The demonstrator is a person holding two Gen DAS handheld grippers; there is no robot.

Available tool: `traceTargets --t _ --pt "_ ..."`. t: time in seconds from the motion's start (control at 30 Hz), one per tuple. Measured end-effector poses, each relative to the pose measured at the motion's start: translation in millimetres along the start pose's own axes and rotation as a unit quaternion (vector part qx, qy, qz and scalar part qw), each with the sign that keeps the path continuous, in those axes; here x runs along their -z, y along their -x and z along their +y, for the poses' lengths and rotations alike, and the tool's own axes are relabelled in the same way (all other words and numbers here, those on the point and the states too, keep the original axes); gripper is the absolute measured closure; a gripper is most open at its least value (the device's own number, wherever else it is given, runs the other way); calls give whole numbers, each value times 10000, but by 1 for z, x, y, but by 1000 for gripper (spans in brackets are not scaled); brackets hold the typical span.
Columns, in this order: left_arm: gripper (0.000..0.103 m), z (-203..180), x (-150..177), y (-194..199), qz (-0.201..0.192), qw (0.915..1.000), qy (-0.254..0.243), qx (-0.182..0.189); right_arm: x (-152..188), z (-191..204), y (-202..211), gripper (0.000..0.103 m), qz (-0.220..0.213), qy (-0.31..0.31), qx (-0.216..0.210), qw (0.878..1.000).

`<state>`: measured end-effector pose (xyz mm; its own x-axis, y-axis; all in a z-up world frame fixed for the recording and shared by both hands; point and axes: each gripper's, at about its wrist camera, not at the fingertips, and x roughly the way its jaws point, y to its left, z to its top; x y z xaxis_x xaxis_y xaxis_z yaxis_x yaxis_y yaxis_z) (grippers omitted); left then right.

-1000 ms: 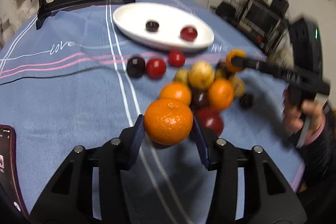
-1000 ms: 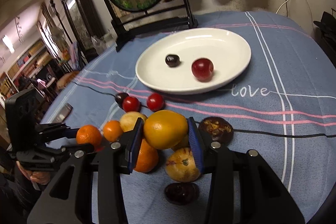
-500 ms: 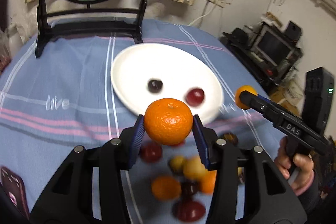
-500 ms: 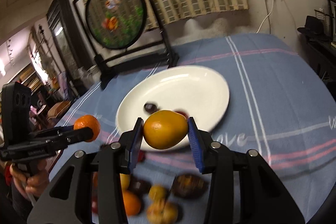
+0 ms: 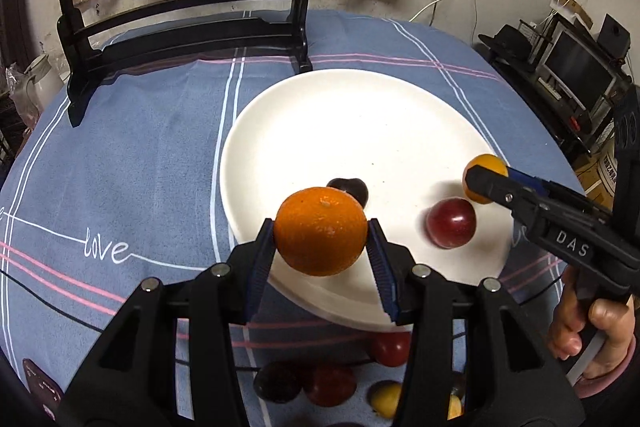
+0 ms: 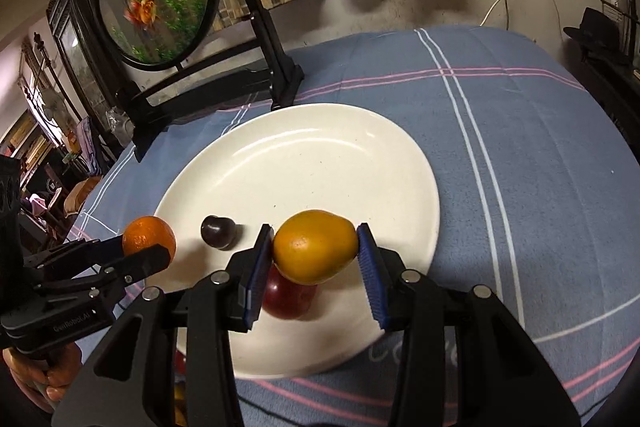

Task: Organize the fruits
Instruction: 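Carry both fruits over the white plate and open both tools to release, then grasp a large red apple with the left tool while the right tool grasps a dark plum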

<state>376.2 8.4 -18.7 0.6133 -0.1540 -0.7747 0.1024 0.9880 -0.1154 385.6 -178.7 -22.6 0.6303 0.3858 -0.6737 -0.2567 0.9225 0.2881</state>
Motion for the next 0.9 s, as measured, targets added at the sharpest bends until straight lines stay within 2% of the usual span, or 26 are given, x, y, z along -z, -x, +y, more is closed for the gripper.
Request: traceTargets --t 0.23,0.27,0.3,0.33,0.37,0.43,0.53,0.57,0.63,0.8,0.9 --pt "56 0 4 -13 165 9998 -43 -99 1 -2 -6 60 61 -83 66 9999" --pt "55 -1 4 -14 189 9997 -50 -113 1 -2 -6 58 72 -94 70 9999" --pt "55 -2 6 -14 211 9997 -61 -143 1 -2 -6 48 75 -115 59 9999" --pt "51 -4 7 -12 199 9996 -97 -164 0 -2 -2 36 26 -172 74 9998" --pt "39 -6 7 -8 164 9996 -126 -181 0 -2 3 36 -33 -217 134 9997" --pt "29 -9 8 11 -94 9994 -153 -285 0 -1 17 36 -192 -219 172 9994" --pt "18 -13 16 45 -443 9984 -319 -158 8 5 44 36 -421 -53 169 9990" --pt "14 -12 21 53 -524 9979 -324 -176 14 6 53 36 -468 0 192 9987" --pt "14 -7 38 64 -619 9973 -288 -259 29 7 65 36 -419 60 158 9990" --pt "14 7 80 78 -570 9977 -188 -316 76 9 88 36 -222 273 294 9989" --pt "14 14 102 86 -497 9983 -95 -275 103 19 100 36 -52 441 126 9989"
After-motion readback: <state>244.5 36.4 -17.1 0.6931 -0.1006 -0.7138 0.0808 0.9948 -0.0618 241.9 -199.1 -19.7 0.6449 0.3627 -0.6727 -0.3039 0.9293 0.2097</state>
